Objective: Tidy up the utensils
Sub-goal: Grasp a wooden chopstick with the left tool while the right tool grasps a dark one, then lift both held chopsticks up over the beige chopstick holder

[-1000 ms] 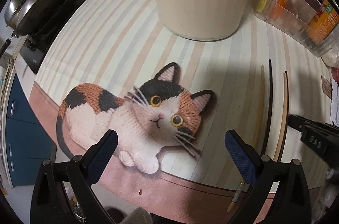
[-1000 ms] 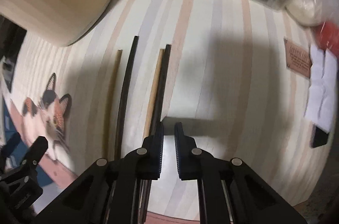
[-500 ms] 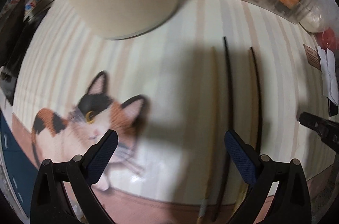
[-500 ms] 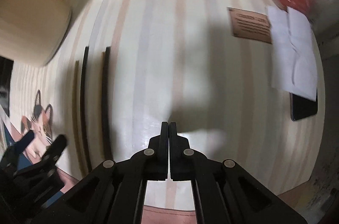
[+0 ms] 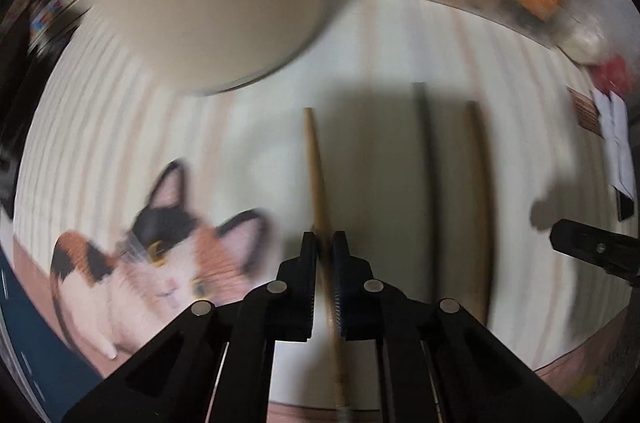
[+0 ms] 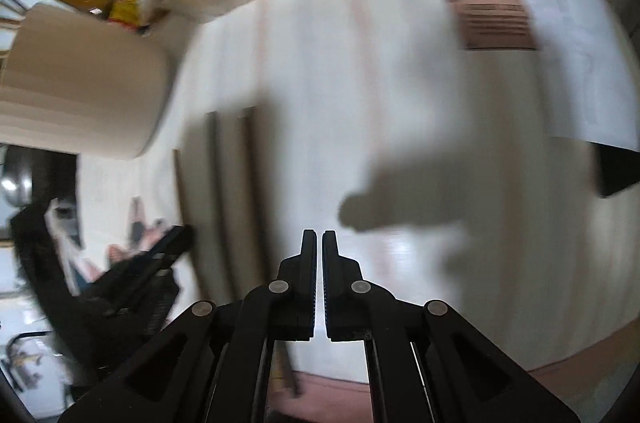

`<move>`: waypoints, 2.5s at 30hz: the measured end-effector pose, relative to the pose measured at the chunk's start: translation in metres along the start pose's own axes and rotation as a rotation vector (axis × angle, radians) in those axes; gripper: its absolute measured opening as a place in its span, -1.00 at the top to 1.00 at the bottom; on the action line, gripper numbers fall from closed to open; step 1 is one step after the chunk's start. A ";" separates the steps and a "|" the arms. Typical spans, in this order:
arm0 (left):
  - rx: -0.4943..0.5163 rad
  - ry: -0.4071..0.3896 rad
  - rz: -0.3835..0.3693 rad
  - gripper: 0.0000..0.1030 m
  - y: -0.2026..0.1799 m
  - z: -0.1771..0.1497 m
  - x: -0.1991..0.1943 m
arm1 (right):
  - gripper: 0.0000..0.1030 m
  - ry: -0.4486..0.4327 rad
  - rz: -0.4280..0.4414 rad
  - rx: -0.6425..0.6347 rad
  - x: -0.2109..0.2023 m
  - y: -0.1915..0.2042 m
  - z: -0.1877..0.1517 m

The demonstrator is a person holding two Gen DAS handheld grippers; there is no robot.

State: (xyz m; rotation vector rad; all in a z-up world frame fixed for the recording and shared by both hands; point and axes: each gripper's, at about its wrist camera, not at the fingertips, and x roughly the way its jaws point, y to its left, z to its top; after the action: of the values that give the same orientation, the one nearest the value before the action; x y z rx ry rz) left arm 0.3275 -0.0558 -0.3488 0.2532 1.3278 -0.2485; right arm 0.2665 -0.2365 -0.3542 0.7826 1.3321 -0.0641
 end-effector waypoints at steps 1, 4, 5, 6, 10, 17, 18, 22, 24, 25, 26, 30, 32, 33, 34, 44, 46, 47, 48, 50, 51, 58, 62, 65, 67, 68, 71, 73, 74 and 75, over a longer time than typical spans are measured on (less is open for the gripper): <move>-0.025 0.004 0.000 0.90 0.009 -0.002 0.000 | 0.94 0.014 0.036 -0.007 0.003 0.009 -0.001; -0.097 0.010 0.019 0.91 0.037 -0.008 -0.002 | 0.94 0.040 0.049 -0.039 0.018 0.035 0.007; -0.114 0.012 0.020 0.91 0.043 -0.009 -0.002 | 0.94 0.045 0.037 -0.055 0.024 0.042 0.007; -0.133 0.013 0.017 0.91 0.050 -0.010 -0.002 | 0.94 0.048 0.029 -0.067 0.029 0.043 0.006; -0.169 0.015 0.008 0.91 0.064 -0.011 -0.003 | 0.66 0.074 -0.045 -0.136 0.056 0.072 0.021; -0.172 0.012 0.005 0.91 0.071 -0.011 -0.008 | 0.89 0.056 -0.303 -0.305 0.083 0.095 0.022; -0.172 0.012 0.005 0.91 0.070 -0.010 -0.007 | 0.89 0.044 -0.318 -0.337 0.083 0.098 0.019; -0.165 0.013 -0.002 0.91 0.070 -0.010 -0.004 | 0.92 0.021 -0.360 -0.315 0.074 0.083 0.016; -0.162 0.012 -0.010 0.91 0.073 -0.014 -0.005 | 0.92 0.009 -0.374 -0.293 0.067 0.072 0.016; -0.159 0.012 -0.010 0.91 0.067 -0.014 -0.003 | 0.92 0.009 -0.362 -0.276 0.066 0.068 0.017; -0.156 0.010 -0.009 0.91 0.068 -0.014 -0.004 | 0.92 0.018 -0.333 -0.254 0.064 0.061 0.018; -0.153 0.010 -0.014 0.91 0.067 -0.015 -0.001 | 0.91 0.033 -0.245 -0.248 0.066 0.061 0.019; -0.150 0.012 -0.017 0.91 0.066 -0.016 -0.001 | 0.91 0.046 -0.199 -0.258 0.072 0.071 0.016; -0.149 0.013 -0.015 0.91 0.068 -0.016 -0.002 | 0.91 0.041 -0.205 -0.276 0.074 0.074 0.012; -0.151 0.013 -0.016 0.91 0.069 -0.016 -0.003 | 0.91 0.035 -0.237 -0.301 0.076 0.081 0.010; -0.225 0.018 -0.102 0.81 0.099 -0.010 -0.002 | 0.90 0.041 -0.410 -0.379 0.104 0.125 0.013; -0.233 0.020 -0.115 0.82 0.105 -0.006 -0.001 | 0.89 0.030 -0.438 -0.381 0.108 0.132 0.012; -0.230 0.019 -0.115 0.82 0.106 -0.004 0.000 | 0.89 0.029 -0.448 -0.379 0.110 0.136 0.011; -0.222 0.014 -0.110 0.82 0.108 -0.002 0.001 | 0.89 0.026 -0.451 -0.377 0.111 0.135 0.009; -0.209 0.011 -0.097 0.82 0.108 0.001 0.002 | 0.89 0.020 -0.451 -0.371 0.113 0.142 0.010; -0.197 0.010 -0.082 0.83 0.107 0.003 0.003 | 0.89 0.018 -0.448 -0.369 0.113 0.142 0.009; -0.188 0.027 -0.057 0.92 0.107 0.007 0.001 | 0.90 0.046 -0.386 -0.352 0.095 0.111 0.006; -0.202 0.031 -0.068 0.92 0.110 0.007 0.001 | 0.90 0.085 -0.348 -0.336 0.085 0.089 0.012; -0.202 0.031 -0.066 0.91 0.112 0.006 0.002 | 0.91 0.095 -0.379 -0.363 0.086 0.092 0.012; -0.192 0.026 -0.061 0.87 0.113 0.007 0.002 | 0.91 0.095 -0.402 -0.383 0.093 0.098 0.011; -0.186 0.024 -0.056 0.87 0.111 0.003 0.002 | 0.91 0.095 -0.407 -0.385 0.093 0.099 0.010; -0.179 0.021 -0.042 0.87 0.104 0.003 0.003 | 0.90 0.102 -0.418 -0.387 0.093 0.105 0.010; -0.181 0.019 -0.038 0.87 0.101 0.002 0.003 | 0.90 0.113 -0.421 -0.383 0.094 0.105 0.008; -0.177 0.019 -0.034 0.87 0.100 0.002 0.004 | 0.90 0.120 -0.422 -0.382 0.093 0.103 0.007; -0.176 0.019 -0.033 0.87 0.098 0.002 0.004 | 0.90 0.123 -0.424 -0.381 0.095 0.109 0.011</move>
State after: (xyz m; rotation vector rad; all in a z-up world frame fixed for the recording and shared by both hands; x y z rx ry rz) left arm 0.3615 0.0365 -0.3489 0.0859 1.3643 -0.1557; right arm 0.3528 -0.1242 -0.3858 0.1777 1.5519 -0.0954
